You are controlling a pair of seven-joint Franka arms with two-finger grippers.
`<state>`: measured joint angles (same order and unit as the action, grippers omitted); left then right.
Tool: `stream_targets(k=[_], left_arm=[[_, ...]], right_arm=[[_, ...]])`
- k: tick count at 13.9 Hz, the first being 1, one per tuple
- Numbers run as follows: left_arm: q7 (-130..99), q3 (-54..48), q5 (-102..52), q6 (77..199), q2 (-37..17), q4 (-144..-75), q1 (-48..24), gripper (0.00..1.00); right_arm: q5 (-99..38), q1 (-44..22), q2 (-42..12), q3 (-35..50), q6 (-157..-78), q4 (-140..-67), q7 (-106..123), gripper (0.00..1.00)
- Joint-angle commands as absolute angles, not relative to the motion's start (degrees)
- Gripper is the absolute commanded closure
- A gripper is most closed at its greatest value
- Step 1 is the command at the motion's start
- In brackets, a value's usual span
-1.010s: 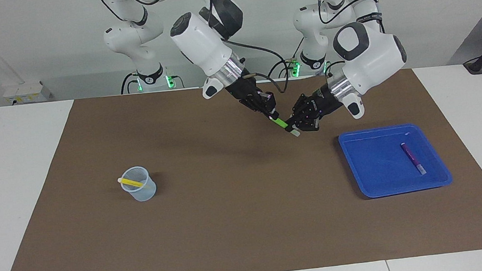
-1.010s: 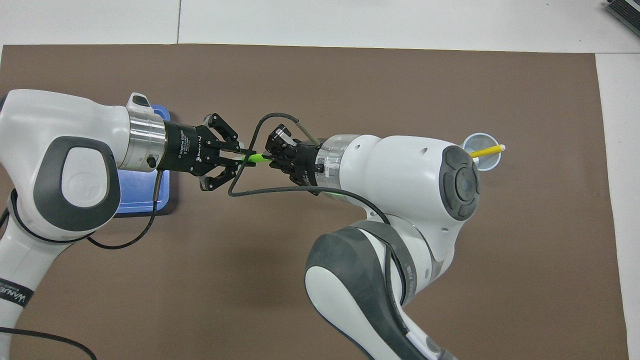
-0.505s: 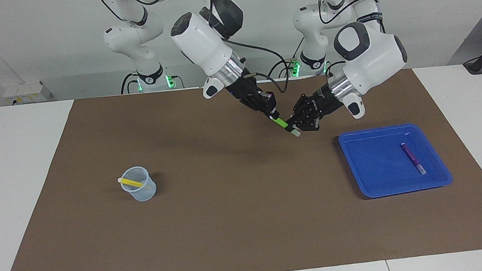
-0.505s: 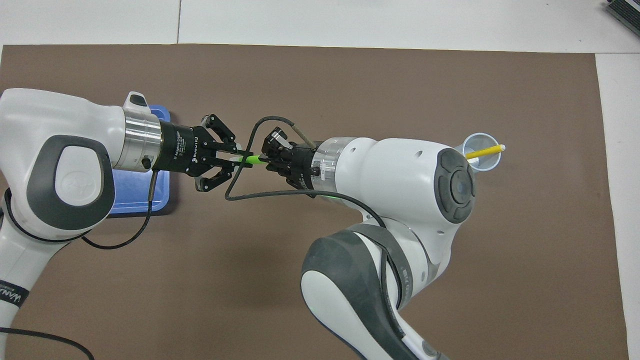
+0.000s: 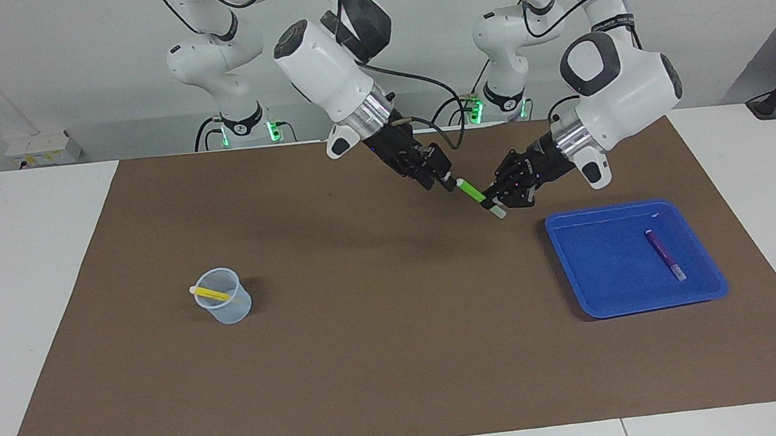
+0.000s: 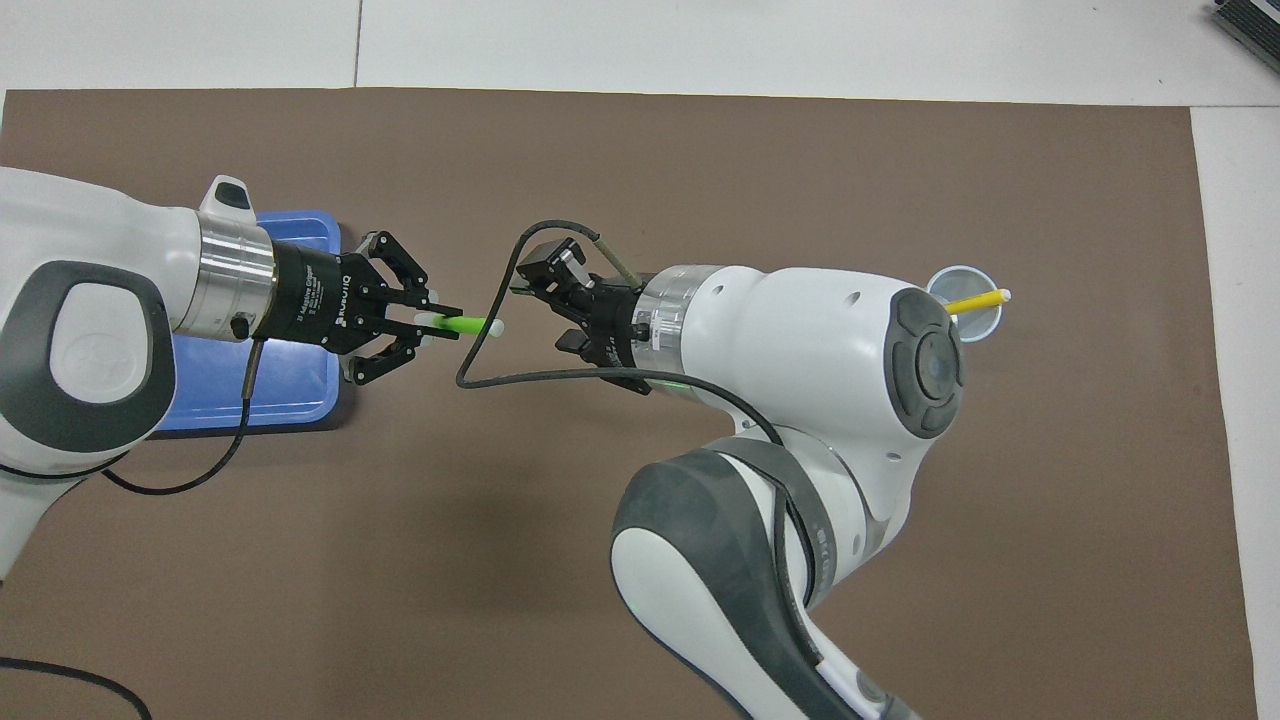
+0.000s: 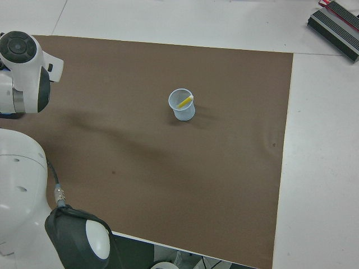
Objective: Right arm passes pens to left for tray arrangement
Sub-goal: 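Close the left gripper on the green pen and open the right gripper, then lower the green pen into the tray with the left gripper while the right gripper returns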
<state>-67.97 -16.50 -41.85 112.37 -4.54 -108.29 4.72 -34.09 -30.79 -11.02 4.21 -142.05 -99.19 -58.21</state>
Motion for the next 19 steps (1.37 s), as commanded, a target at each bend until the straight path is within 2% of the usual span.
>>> stream_targets(k=[1,4,9,12,19], left_arm=[[-58.77,-16.52,-34.93,109.61,-3.34,-108.63,5.54,1.0],[-36.96,-16.52,-22.0,106.44,-3.34,-108.19,6.06,1.0],[-25.17,-16.35,-13.64,107.66,-3.43,-108.37,8.52,1.0],[-15.49,-16.35,-4.07,112.65,-3.52,-109.59,9.75,1.0],[-1.59,-16.35,1.31,125.23,-6.67,-112.59,16.61,1.0]], right_arm=[[-33.75,-28.4,-10.81,4.31,-138.89,-97.56,-57.75,0.0],[-30.77,-23.57,-8.62,4.04,-130.19,-97.12,-49.6,0.0],[-25.06,-13.12,-3.88,3.96,-115.61,-97.47,-30.71,0.0],[-21.72,-6.26,-1.5,3.96,-107.07,-97.38,-18.32,0.0],[-10.38,-1.15,2.63,3.96,-96.86,-97.64,-11.08,0.0]])
